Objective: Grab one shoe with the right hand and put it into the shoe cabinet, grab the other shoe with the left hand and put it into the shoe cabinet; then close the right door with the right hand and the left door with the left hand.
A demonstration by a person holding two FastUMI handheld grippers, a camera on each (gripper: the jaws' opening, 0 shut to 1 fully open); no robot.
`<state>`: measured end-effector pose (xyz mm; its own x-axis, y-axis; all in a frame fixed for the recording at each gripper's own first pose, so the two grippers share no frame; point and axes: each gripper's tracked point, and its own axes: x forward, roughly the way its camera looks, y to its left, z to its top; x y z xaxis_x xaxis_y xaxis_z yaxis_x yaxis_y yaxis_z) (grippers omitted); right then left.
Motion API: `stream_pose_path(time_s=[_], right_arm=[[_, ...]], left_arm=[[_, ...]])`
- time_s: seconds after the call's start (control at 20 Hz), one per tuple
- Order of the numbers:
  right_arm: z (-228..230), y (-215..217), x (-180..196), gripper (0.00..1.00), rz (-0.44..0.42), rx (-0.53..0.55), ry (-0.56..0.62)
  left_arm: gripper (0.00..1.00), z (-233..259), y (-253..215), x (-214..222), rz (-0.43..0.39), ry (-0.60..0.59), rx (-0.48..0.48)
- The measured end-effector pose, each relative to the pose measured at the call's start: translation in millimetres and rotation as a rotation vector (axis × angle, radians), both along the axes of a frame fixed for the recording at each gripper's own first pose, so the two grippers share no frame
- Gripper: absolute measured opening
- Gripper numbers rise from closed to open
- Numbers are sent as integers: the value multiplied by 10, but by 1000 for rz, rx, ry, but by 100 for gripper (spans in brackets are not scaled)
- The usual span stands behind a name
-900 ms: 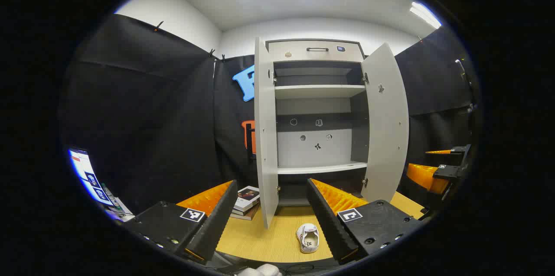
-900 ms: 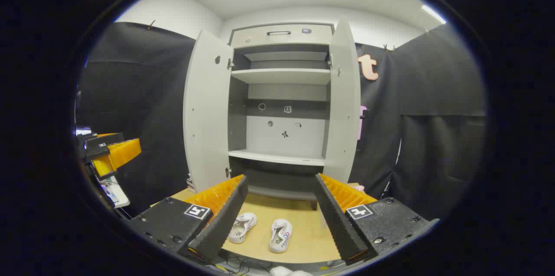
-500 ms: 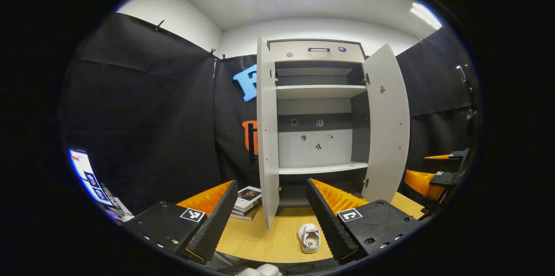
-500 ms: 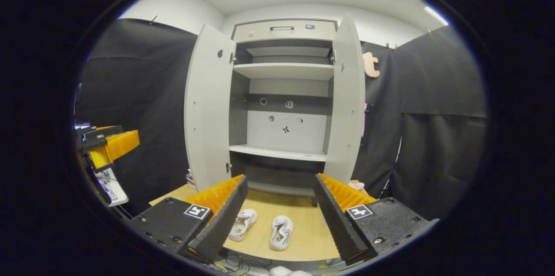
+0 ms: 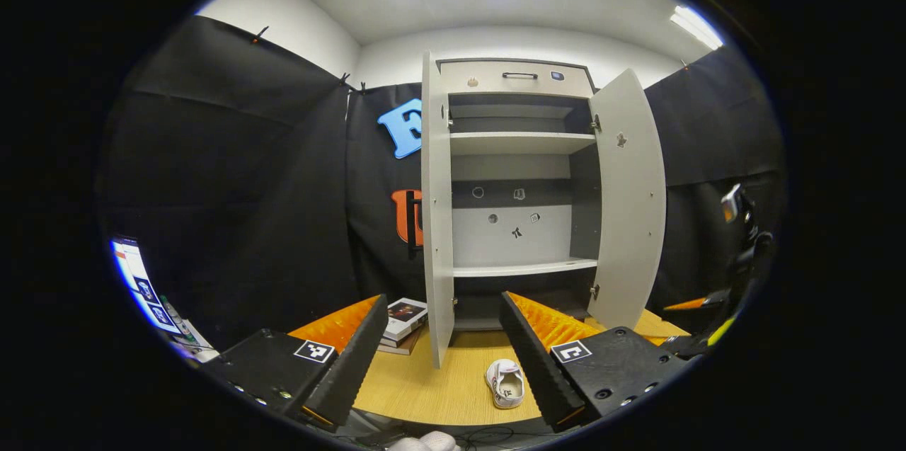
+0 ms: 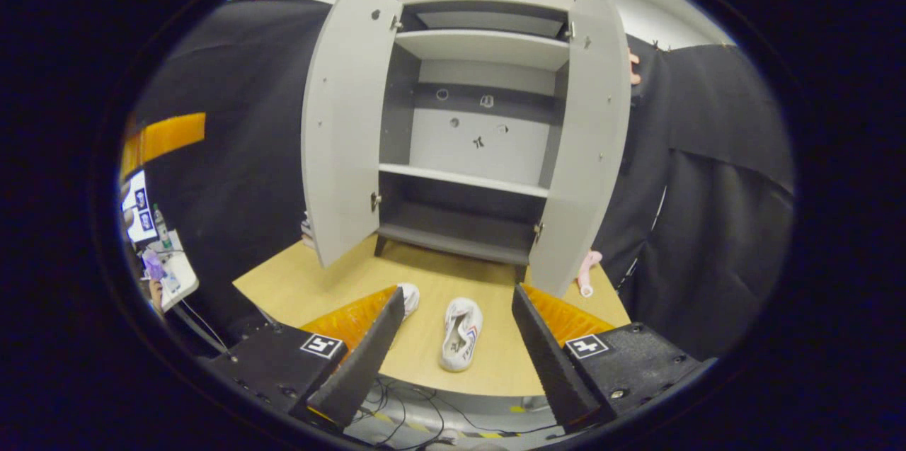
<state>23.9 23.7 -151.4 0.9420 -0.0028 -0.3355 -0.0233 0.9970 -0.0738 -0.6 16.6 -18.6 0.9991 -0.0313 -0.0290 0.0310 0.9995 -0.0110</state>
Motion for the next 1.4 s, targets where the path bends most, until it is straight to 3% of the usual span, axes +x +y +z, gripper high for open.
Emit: stream_pose_path(time_s=[0.2,0.5,0.55,0.6,0.9,0.95,1.2,1.25,1.3,1.35,1.4], right_arm=[[-803,113,220,99,28,37,160],[-1787,276,862,88,33,122,309],[-1924,277,1010,81,18,131,319],[-2056,231,1135,86,4,125,336],[-2557,120,1737,75,-43,193,395],[-2552,107,1830,66,-45,216,389],[-2625,68,2355,50,-81,319,353],[-2651,40,2412,34,-95,329,348],[-2674,-1,2439,35,-111,339,345],[-2676,22,2477,12,-108,342,356],[-2667,-26,2456,9,-97,332,357]], left_arm=[[95,-64,6,37,16,14,4],[95,-177,-52,177,33,48,23],[95,-208,-66,202,36,52,28],[95,-219,-81,231,39,58,34],[95,-261,-166,542,62,78,60],[96,-281,-190,591,62,81,60],[96,-356,-265,847,74,101,54],[96,-372,-294,878,75,107,54],[96,-383,-326,908,73,116,56],[96,-389,-337,940,74,120,62],[96,-384,-351,974,75,120,66]])
